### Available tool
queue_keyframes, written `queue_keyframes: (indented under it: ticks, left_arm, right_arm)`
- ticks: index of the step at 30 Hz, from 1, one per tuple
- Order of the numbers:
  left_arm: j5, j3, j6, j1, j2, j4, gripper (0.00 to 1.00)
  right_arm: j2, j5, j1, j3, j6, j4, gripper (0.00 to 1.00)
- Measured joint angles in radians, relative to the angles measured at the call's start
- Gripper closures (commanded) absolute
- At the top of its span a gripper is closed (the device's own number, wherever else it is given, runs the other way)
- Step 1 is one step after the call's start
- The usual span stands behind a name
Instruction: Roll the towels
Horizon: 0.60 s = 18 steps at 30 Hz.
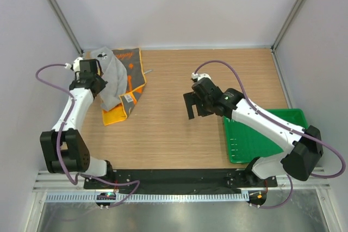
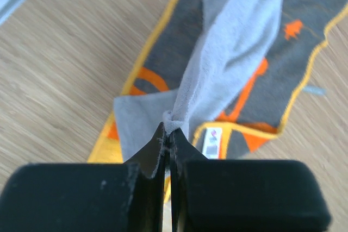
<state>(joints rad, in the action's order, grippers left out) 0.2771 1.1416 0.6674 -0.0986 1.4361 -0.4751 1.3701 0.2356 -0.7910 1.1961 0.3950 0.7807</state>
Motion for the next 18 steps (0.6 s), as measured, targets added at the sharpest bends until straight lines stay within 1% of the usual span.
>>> queue_keyframes:
  ticks: [5, 7, 12, 15, 17, 18]
  left_arm:
    - [0.012, 0.011, -0.003, 0.14, -0.015, -0.032, 1.0]
    - [0.025, 0.055, -0.004, 0.221, -0.001, -0.076, 1.0]
    - [0.081, 0.255, -0.005, 0.504, 0.093, -0.135, 1.0]
    - [0.097, 0.331, 0.003, 0.668, 0.156, -0.157, 1.0]
    - [0.097, 0.38, 0.003, 0.776, 0.229, -0.169, 1.0]
    - [0.093, 0.404, 0.0, 0.819, 0.272, -0.173, 0.93]
  right_arm:
    - [-0.003, 0.024, 0.012, 0.006, 0.0, 0.017, 0.0]
    - [-0.01, 0.042, 0.023, 0.006, 0.005, 0.029, 0.0]
    - [-0.088, 0.074, 0.141, 0.002, 0.03, 0.066, 0.0]
    - [-0.177, 0.095, 0.233, -0.013, 0.045, 0.072, 0.0]
    - [-0.227, 0.126, 0.268, -0.025, 0.056, 0.076, 0.0]
    - [-0.246, 0.14, 0.273, -0.031, 0.061, 0.077, 0.0]
